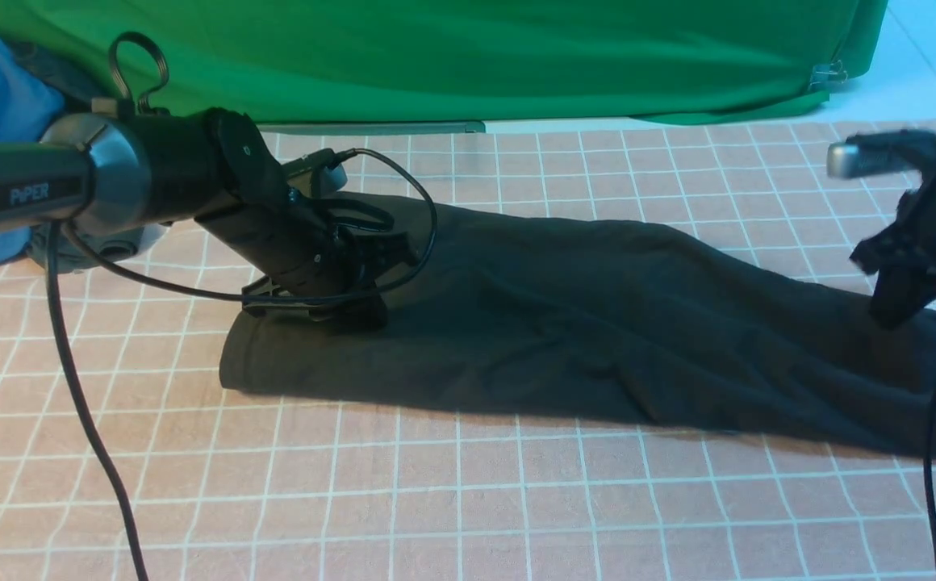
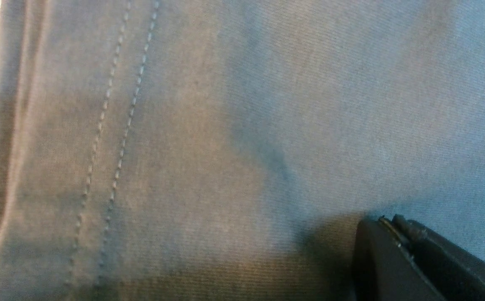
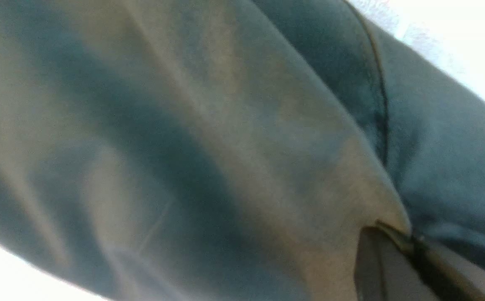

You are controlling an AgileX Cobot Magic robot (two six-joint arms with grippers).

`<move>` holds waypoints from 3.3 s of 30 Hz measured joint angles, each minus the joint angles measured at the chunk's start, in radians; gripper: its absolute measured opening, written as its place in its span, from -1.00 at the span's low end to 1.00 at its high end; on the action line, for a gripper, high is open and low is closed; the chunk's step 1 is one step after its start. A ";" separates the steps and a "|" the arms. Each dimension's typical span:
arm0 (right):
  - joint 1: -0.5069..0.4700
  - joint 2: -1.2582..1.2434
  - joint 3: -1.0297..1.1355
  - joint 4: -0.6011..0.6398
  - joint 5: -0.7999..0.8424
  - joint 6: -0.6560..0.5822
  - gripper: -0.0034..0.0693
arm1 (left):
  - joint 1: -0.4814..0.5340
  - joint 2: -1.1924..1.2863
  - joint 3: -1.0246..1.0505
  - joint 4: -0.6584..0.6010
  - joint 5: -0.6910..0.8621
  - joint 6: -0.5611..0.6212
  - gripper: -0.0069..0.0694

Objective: Fold a long-sleeved shirt over a pink coffee tablecloth.
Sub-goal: 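Pull the folded dark garment lengthwise by its ends to straighten it flat on the table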

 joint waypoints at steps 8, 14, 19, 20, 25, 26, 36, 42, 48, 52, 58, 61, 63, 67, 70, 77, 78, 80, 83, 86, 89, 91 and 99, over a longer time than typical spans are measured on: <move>0.000 -0.060 -0.002 -0.080 -0.077 0.062 -0.76 | 0.000 0.000 0.000 0.000 0.000 0.002 -0.78; 0.000 -0.021 -0.002 -0.094 -0.172 0.067 -0.76 | 0.000 0.000 0.000 0.014 0.001 0.002 -0.78; 0.000 0.039 -0.002 -0.098 -0.236 0.074 -0.65 | 0.001 0.000 0.000 0.025 0.008 0.003 -0.78; 0.000 0.044 -0.002 -0.099 -0.252 0.084 -0.55 | 0.001 0.000 0.000 0.025 0.008 0.002 -0.78; 0.000 0.034 -0.002 -0.114 -0.286 0.104 0.06 | 0.006 -0.030 0.000 0.035 0.002 -0.024 -0.78; 0.001 0.026 -0.002 -0.121 -0.279 0.108 0.11 | 0.010 -0.044 0.000 0.038 0.002 -0.035 -0.78; -0.007 -0.198 0.028 -0.238 -0.099 0.227 -0.72 | 0.175 -0.249 0.000 0.196 0.153 -0.193 -0.78; -0.008 -0.351 0.167 -0.113 -0.174 0.214 -0.80 | 0.215 -0.213 0.000 0.217 0.291 -0.179 -0.74; -0.008 -0.389 0.258 -0.024 -0.227 0.158 -0.80 | 0.175 -0.149 0.000 0.221 0.281 -0.157 -0.28; -0.008 -0.389 0.290 -0.010 -0.236 0.137 -0.80 | 0.156 -0.104 0.000 0.257 0.265 -0.180 0.32; -0.008 -0.389 0.291 0.000 -0.238 0.111 -0.80 | 0.155 -0.031 0.000 0.282 0.255 -0.192 0.89; -0.008 -0.389 0.291 0.001 -0.238 0.106 -0.80 | 0.155 -0.023 -0.002 0.273 0.274 -0.197 0.65; -0.008 -0.389 0.291 0.001 -0.238 0.103 -0.80 | 0.155 -0.022 -0.003 0.261 0.297 -0.199 0.27; -0.008 -0.389 0.291 0.001 -0.230 0.100 -0.80 | 0.153 -0.024 -0.007 0.254 0.344 -0.187 -0.50; -0.008 -0.389 0.291 -0.018 -0.210 0.099 -0.80 | 0.153 -0.035 -0.007 0.267 0.394 -0.184 -0.65; -0.009 -0.390 0.320 -0.139 -0.138 0.180 -0.76 | 0.151 -0.154 0.060 0.336 0.472 -0.216 -0.65; -0.011 -0.390 0.323 -0.146 -0.137 0.190 -0.73 | 0.151 -0.177 0.082 0.338 0.472 -0.218 -0.65; -0.018 -0.390 0.328 -0.155 -0.142 0.201 -0.66 | 0.151 -0.202 0.110 0.343 0.470 -0.219 -0.65; -0.055 -0.378 0.329 -0.155 -0.162 0.224 -0.32 | 0.151 -0.250 0.190 0.395 0.428 -0.225 -0.65; -0.098 -0.349 0.329 -0.155 -0.193 0.229 0.01 | 0.157 -0.255 0.227 0.453 0.393 -0.256 -0.65; -0.130 -0.303 0.329 -0.155 -0.217 0.238 0.25 | 0.175 -0.255 0.239 0.456 0.360 -0.267 -0.65; -0.134 -0.265 0.329 -0.155 -0.219 0.241 0.38 | 0.183 -0.255 0.239 0.460 0.336 -0.270 -0.63; -0.135 -0.132 0.329 -0.099 -0.197 0.241 0.62 | 0.191 -0.262 0.228 0.525 0.324 -0.315 -0.11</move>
